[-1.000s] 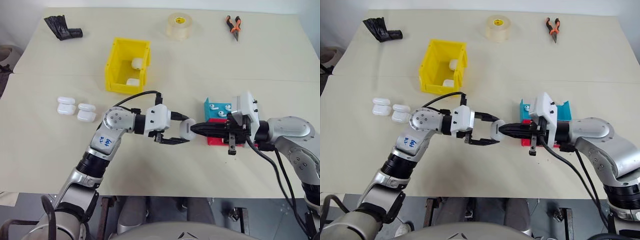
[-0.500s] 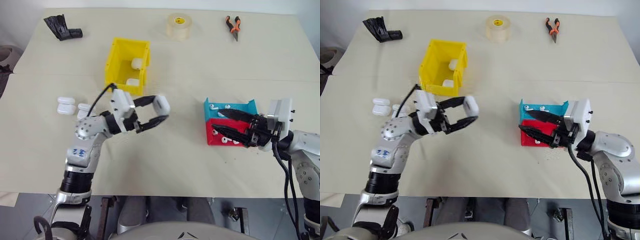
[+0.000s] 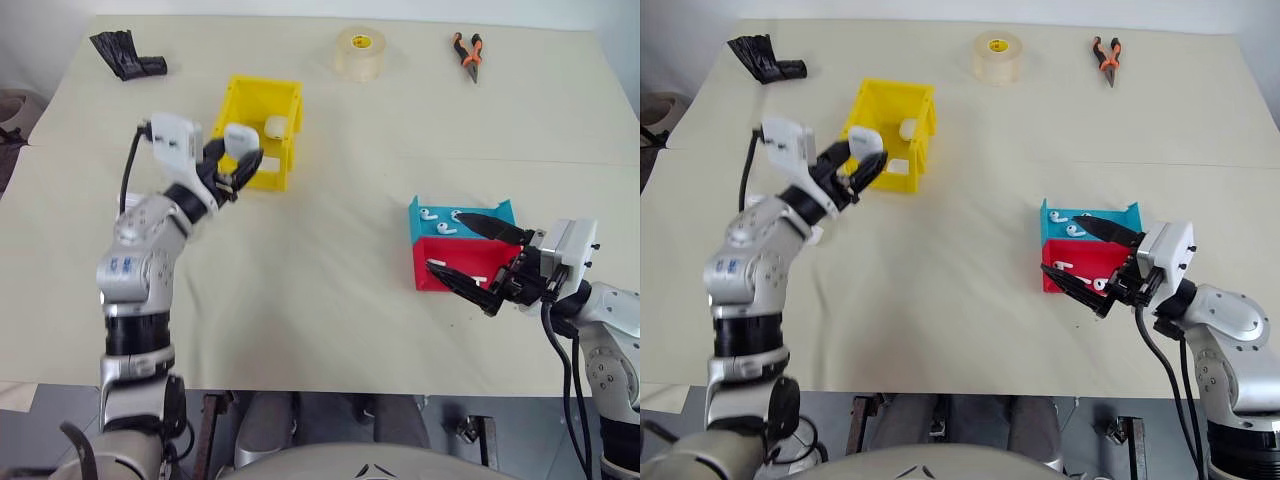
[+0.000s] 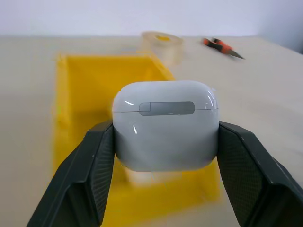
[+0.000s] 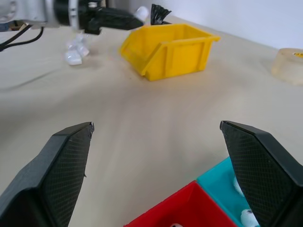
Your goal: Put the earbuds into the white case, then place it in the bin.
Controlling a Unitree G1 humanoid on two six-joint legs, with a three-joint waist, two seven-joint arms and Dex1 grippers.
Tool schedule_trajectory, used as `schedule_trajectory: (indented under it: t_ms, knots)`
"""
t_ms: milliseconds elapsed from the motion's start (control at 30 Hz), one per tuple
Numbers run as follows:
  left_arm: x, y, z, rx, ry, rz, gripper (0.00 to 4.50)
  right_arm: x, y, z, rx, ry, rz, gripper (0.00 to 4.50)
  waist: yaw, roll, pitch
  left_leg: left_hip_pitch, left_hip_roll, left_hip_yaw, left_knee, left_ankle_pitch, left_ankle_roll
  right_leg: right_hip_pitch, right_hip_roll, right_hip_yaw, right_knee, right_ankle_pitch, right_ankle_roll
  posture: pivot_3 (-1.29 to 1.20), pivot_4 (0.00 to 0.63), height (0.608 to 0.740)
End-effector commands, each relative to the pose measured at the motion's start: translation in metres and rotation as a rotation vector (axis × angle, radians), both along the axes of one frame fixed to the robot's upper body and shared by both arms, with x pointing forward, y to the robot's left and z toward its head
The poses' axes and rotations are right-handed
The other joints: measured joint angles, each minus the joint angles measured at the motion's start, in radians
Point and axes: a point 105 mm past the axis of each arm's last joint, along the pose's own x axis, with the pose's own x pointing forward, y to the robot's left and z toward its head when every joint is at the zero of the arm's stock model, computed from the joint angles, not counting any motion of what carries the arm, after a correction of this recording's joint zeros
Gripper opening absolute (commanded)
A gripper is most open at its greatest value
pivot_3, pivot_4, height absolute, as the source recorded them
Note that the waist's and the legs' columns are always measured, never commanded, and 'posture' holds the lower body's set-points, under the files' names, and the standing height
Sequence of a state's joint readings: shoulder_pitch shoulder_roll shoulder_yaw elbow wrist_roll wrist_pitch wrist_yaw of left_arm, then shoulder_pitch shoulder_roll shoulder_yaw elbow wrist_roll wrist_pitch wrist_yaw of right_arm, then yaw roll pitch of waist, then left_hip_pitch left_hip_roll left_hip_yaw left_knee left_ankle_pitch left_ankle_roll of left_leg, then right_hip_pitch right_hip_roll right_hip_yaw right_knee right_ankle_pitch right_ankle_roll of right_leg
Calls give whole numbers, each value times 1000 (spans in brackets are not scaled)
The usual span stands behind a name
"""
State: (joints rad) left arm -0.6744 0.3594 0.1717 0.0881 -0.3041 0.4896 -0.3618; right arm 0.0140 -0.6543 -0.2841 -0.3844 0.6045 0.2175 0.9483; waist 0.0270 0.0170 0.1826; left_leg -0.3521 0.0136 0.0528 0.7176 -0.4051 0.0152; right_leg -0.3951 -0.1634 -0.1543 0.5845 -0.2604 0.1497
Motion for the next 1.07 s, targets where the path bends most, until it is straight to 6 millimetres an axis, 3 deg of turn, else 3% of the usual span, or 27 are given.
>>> schedule_trajectory:
  t_ms: [33, 133, 300, 333, 433, 567, 667, 867, 1067]
  knots:
    - [20, -1, 3, 79, 9, 25, 2796, -1, 1, 8, -5, -34, 1, 4468, -1, 0, 0, 0, 0, 0, 0, 0, 0, 0, 0, 0, 0, 0, 0, 0, 150, 740]
    - [29, -3, 5, 83, 11, 25, 2796, -1, 5, 8, 2, -35, 8, 4468, -3, 0, 0, 0, 0, 1, -1, 0, 0, 0, 0, -1, 0, 0, 0, 0, 150, 740]
    - [27, -7, 14, 62, -29, -14, 4383, -1, 6, 7, 11, -37, 7, 4500, -5, 0, 0, 0, 0, 1, -1, 0, 0, -1, 0, -1, 0, 0, 0, 0, 150, 740]
    - [24, -8, 13, 69, -29, -27, 4475, -1, 6, 7, 11, -38, 6, 4500, -5, 0, 0, 0, 0, 1, -1, 0, 0, -1, 0, -1, 0, 0, 0, 0, 150, 740]
    - [13, -7, 11, 76, -46, -70, 4475, 0, 6, 8, 15, -46, 9, 4500, -3, 0, 0, 0, 0, 1, -1, 0, 0, -1, 0, 0, 0, 0, 0, 0, 150, 740]
    - [-21, -8, 7, 116, -83, -250, 4475, 2, 6, 12, 13, -79, 21, 4500, -8, 0, 0, 0, 1, 1, -1, 0, 0, -1, 0, 0, 0, 0, 0, 0, 150, 740]
    - [-54, -3, -7, 255, -120, -398, 4475, 3, 4, 10, -5, -74, 33, 4500, -15, 0, 0, 0, 1, 2, -1, 0, 0, -1, 0, 0, 1, 0, 0, 0, 150, 740]
    - [-98, 22, -43, 489, -94, -538, 4475, 2, 1, 6, -62, -52, 97, 4500, -12, 0, 0, 0, 1, 3, -1, 0, 0, -2, 0, 0, 0, 0, 0, 0, 150, 740]
    - [-124, 22, -56, 505, -71, -647, 4475, 2, -9, 0, -137, -10, 150, 4500, 0, 0, 0, 0, 1, 2, -1, 0, 0, -2, 0, 0, 0, 0, 0, 0, 150, 740]
